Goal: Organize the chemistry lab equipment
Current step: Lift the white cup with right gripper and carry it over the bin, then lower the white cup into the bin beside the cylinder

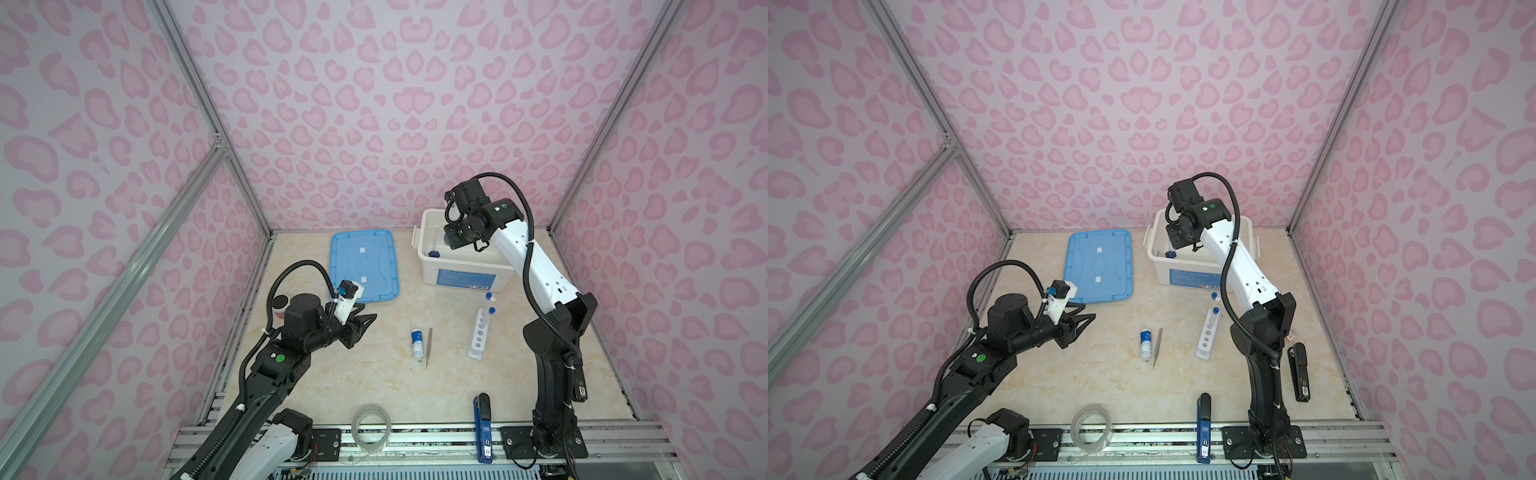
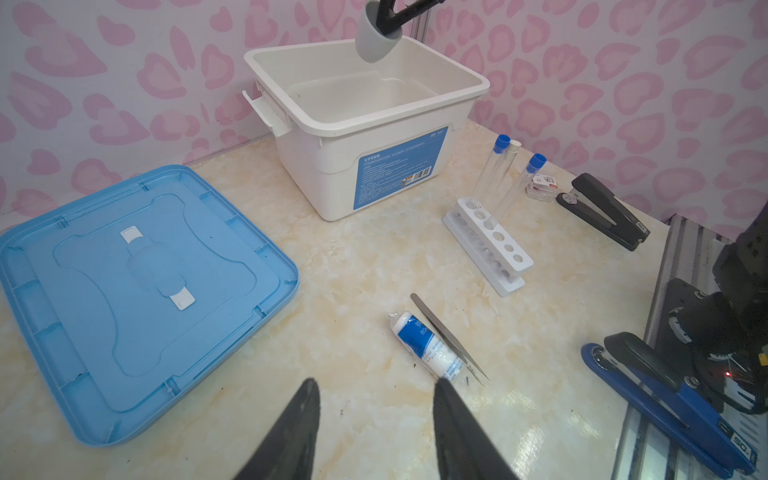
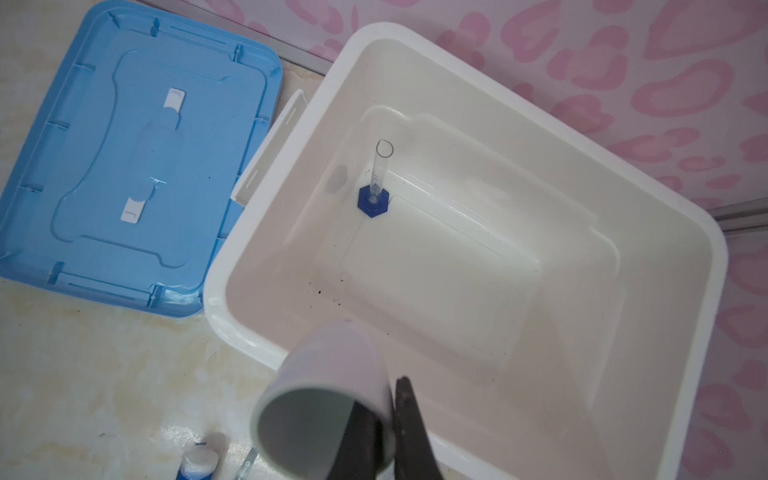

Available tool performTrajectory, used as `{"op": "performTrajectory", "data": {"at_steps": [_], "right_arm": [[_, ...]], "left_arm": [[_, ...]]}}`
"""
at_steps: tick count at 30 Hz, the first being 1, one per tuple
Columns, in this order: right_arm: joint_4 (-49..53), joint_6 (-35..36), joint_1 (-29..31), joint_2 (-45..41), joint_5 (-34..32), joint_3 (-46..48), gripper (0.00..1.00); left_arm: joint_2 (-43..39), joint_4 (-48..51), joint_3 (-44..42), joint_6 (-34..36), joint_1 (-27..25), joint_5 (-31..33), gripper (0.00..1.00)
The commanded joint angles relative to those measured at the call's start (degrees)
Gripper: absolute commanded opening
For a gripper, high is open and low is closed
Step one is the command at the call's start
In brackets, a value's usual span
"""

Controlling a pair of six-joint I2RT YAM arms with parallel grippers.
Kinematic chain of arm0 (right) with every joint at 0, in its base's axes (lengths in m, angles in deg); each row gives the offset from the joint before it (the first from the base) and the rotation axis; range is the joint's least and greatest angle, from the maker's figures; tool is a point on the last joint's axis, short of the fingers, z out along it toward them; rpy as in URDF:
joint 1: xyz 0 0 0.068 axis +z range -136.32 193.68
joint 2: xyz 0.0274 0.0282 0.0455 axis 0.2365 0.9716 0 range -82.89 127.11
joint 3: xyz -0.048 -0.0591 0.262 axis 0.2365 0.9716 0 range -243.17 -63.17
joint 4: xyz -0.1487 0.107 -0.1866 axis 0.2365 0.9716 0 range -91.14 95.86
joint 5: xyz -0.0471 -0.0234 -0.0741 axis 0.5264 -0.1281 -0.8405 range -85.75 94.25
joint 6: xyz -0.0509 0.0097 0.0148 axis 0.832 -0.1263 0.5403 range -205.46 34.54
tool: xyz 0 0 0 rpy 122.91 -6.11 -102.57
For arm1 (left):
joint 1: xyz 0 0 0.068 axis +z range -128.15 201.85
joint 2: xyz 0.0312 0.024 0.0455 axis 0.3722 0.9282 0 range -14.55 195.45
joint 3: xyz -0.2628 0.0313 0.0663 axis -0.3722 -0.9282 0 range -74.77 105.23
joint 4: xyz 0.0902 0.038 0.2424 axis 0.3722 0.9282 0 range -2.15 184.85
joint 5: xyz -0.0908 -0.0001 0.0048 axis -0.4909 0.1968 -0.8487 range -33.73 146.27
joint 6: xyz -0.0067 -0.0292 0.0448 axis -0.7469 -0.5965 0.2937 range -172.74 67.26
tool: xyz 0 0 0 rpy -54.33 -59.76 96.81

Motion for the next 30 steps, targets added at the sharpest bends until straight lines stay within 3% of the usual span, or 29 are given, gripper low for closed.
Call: {"op": "performTrajectory", "data": {"at_steps": [1,5,17,30], "right_arm": [[2.1,2.3,-1.9,4.2,3.8,-5.0,0.03],[3.2,4.2,-4.2,8.7,8.0,-10.2,0.03],[5.3,8.0,-5.9,20.8,10.8,-19.2,0.03],[3.2,10.4,-6.7,25.2,13.8,-20.0,0.04]], "left_arm": [[0.4,-1.3,0.7,-0.6,-0.1,-0.1,0.47],[0.7,-0.9,0.4,-0.9,-0.5,0.2,0.47],[3.5,-0.8,0.8,0.5,-0.9,0.5,0.47],[7.6,-1.8,2.5,1.1,-0.9,0.0,0.47]]}}
